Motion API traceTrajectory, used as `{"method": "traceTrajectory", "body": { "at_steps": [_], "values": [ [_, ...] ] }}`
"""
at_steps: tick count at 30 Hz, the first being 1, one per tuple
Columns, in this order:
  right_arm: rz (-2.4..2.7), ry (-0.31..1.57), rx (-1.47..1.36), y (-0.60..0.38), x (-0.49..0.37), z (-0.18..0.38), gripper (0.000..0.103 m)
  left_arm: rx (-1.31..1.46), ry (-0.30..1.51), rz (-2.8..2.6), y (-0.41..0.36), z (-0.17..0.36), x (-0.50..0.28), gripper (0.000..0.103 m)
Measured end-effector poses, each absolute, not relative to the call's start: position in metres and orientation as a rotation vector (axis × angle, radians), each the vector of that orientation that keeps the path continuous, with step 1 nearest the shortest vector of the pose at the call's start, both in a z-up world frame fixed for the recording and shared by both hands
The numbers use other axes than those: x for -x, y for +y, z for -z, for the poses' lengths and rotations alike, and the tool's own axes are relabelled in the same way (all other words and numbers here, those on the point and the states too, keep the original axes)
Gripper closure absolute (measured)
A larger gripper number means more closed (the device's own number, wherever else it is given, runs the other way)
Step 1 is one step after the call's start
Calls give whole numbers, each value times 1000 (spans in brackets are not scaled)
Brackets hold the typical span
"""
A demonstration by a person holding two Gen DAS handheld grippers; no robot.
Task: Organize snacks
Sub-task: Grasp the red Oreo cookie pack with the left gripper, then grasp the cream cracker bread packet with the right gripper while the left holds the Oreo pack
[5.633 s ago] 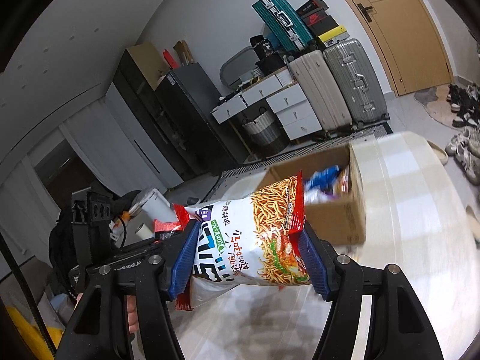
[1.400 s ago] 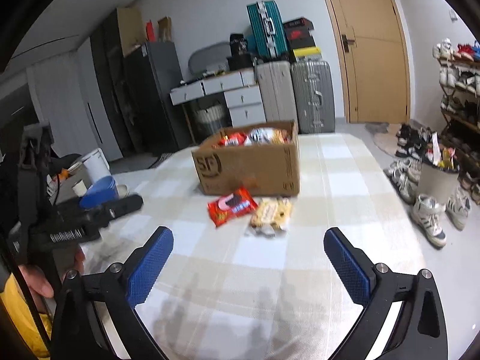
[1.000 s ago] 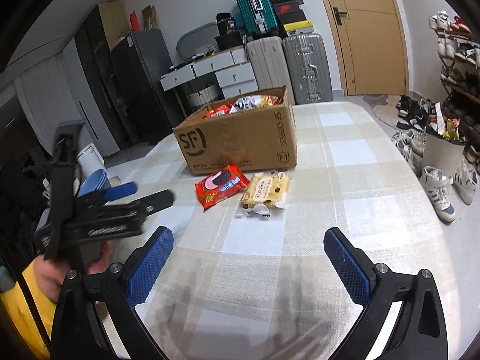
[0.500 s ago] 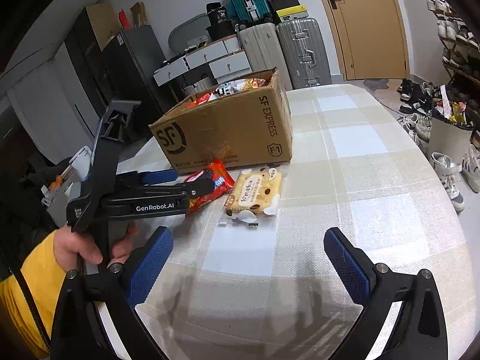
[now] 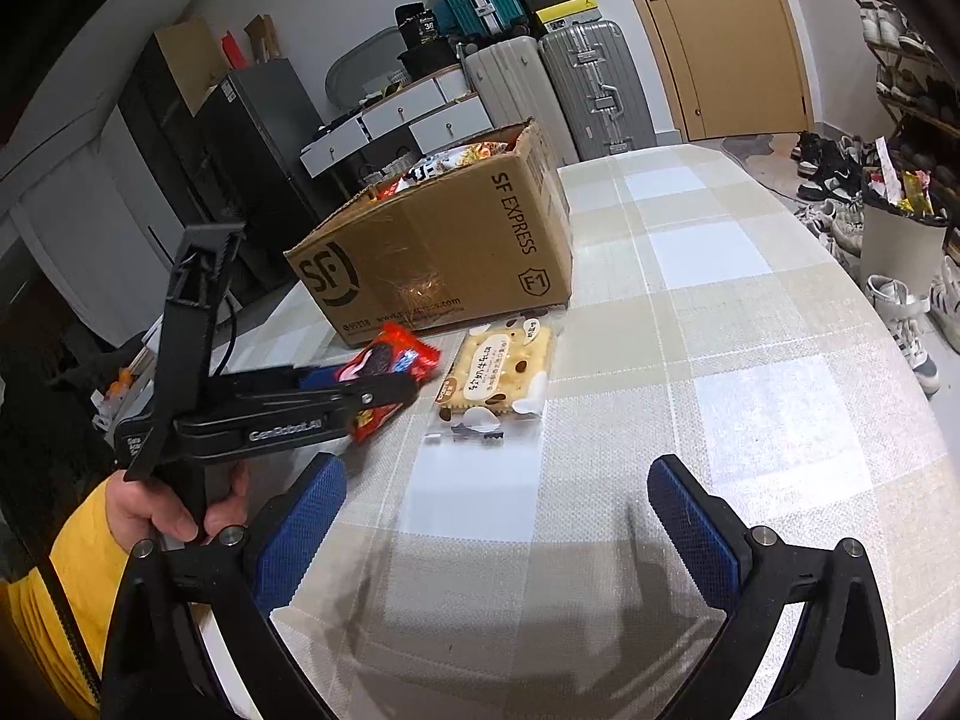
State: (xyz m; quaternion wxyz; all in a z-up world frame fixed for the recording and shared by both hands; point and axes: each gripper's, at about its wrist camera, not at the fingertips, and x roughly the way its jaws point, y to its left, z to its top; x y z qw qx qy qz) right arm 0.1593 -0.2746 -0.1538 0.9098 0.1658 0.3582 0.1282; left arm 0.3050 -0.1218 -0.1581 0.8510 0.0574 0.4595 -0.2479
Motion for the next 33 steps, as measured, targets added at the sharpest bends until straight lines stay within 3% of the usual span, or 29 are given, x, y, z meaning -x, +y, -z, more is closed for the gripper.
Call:
{"method": "traceTrajectory", "body": {
  "at_steps": [8,19,28,31,33],
  "values": [
    [-255,758,-299,-270,-178,144,1,-65,950,475,-98,146,-292,62],
    [-291,937,-353,-259,-271,166,1,42,982,445,-57,149,-254,62],
    [-168,983,24,-201,-287,178,1,117,966,401,-27,142,-242,62],
    [-176,959,68,-194,-282,178,7,125,955,398,-18,139,-231,62],
    [-190,947,78,-193,-280,176,18,145,953,408,-16,138,-228,62]
  ]
}}
